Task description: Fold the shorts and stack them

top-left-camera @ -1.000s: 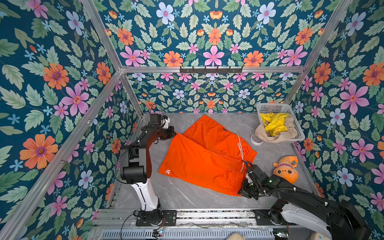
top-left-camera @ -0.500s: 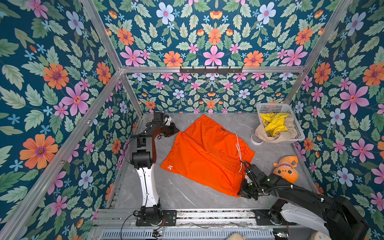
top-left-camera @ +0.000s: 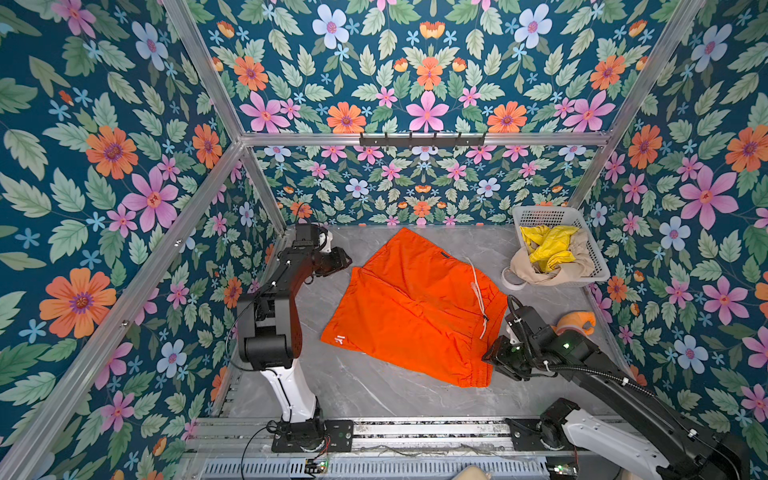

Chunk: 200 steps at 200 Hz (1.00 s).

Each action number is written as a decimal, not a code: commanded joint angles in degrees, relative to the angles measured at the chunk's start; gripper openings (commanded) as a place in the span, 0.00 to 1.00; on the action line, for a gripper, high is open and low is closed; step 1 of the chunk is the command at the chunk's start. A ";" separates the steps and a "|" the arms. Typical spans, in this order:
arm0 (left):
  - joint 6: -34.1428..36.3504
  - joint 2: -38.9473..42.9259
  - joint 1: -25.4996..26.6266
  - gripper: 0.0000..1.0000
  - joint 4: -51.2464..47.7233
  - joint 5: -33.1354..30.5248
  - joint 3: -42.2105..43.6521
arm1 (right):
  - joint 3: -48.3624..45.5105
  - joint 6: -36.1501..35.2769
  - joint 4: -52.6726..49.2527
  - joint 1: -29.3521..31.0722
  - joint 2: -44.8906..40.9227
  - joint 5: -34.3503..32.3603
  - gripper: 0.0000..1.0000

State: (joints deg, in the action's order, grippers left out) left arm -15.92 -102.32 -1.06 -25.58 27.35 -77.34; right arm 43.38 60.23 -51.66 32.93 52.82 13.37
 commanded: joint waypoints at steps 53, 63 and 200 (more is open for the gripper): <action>0.18 14.96 -0.41 0.53 -8.18 -5.67 21.58 | 7.54 -11.71 8.80 0.30 12.47 0.75 0.47; -0.99 16.32 -0.43 0.54 -8.76 -5.88 23.85 | 6.88 -11.43 11.96 0.31 15.14 1.77 0.47; -5.64 20.07 -6.49 0.58 -7.99 -7.91 34.00 | 10.33 -16.55 22.91 -2.59 39.47 1.93 0.47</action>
State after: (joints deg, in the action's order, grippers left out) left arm -20.58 -81.76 -7.40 -35.57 16.62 -44.03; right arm 53.17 44.80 -29.85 30.44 91.37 15.86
